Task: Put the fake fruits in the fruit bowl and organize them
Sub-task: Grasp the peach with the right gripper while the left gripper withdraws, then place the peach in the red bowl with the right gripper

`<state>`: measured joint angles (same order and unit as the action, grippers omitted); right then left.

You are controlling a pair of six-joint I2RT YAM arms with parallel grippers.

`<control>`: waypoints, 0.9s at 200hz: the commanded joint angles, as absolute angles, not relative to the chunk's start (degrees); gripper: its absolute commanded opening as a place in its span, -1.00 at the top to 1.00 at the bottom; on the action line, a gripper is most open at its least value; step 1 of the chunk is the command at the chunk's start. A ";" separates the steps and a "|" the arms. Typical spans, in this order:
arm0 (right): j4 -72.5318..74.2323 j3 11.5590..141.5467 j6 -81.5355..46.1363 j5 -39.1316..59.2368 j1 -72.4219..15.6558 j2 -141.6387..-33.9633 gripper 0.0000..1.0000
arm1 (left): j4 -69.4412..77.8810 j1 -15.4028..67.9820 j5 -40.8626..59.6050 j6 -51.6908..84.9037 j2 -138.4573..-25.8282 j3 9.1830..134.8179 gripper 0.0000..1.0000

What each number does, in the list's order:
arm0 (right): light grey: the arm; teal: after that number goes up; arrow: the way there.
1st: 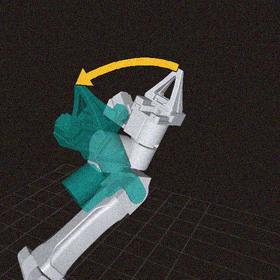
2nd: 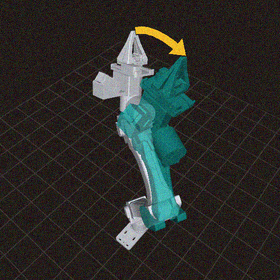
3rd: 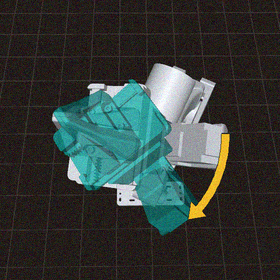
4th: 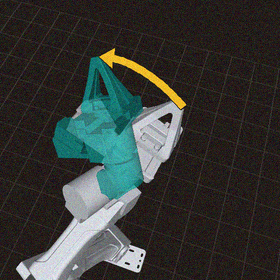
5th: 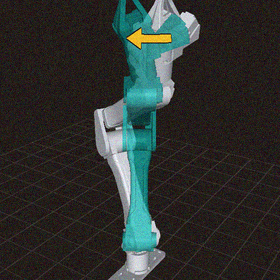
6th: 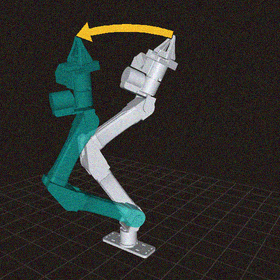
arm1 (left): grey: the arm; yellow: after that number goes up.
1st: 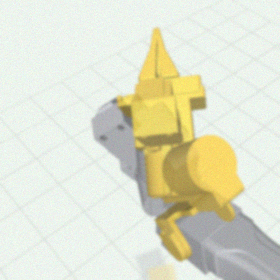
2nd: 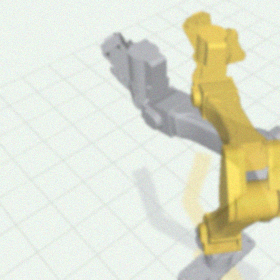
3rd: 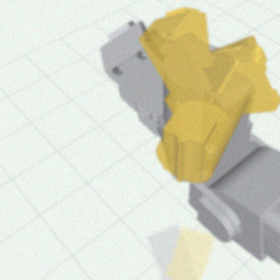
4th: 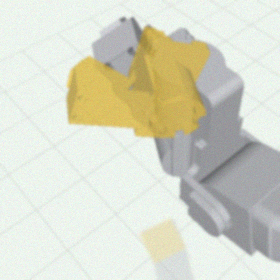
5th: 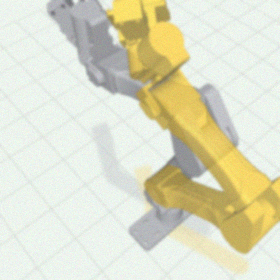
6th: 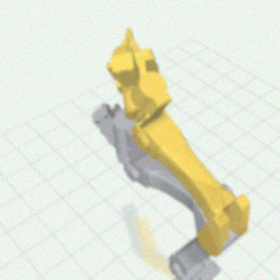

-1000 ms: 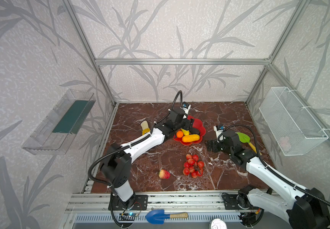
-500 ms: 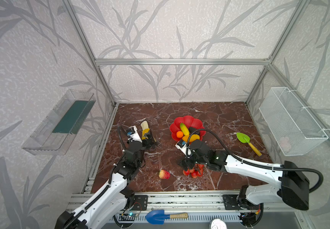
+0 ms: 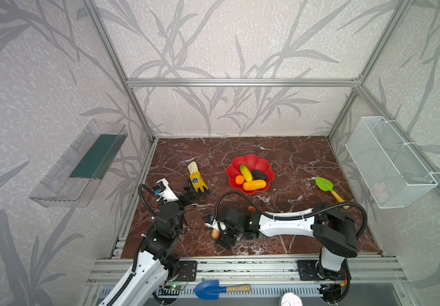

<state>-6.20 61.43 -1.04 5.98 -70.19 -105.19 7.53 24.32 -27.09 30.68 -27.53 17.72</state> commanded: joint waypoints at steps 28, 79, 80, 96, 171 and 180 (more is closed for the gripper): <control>-9.23 67.44 -2.31 1.05 -70.33 -111.40 -0.30 | 3.97 23.99 -29.10 30.89 -25.31 17.23 -0.91; -8.94 65.61 -3.48 -3.90 -65.16 -103.26 0.18 | 3.11 23.99 -28.71 30.32 -22.77 16.39 -0.91; -8.95 65.54 -3.45 -3.97 -64.97 -102.96 0.18 | 3.14 23.99 -28.73 30.32 -22.76 16.41 -0.92; -9.09 64.67 -3.47 -4.33 -59.77 -99.37 0.18 | 3.50 23.95 -28.32 29.94 -23.04 16.52 -0.92; -7.32 69.84 -4.90 -0.62 -35.37 -101.91 0.18 | 3.97 23.95 -26.99 29.48 -24.44 16.32 -0.91; -7.14 71.62 -5.23 -0.33 -33.70 -103.97 0.17 | 3.81 23.93 -26.70 29.31 -24.35 16.44 -0.91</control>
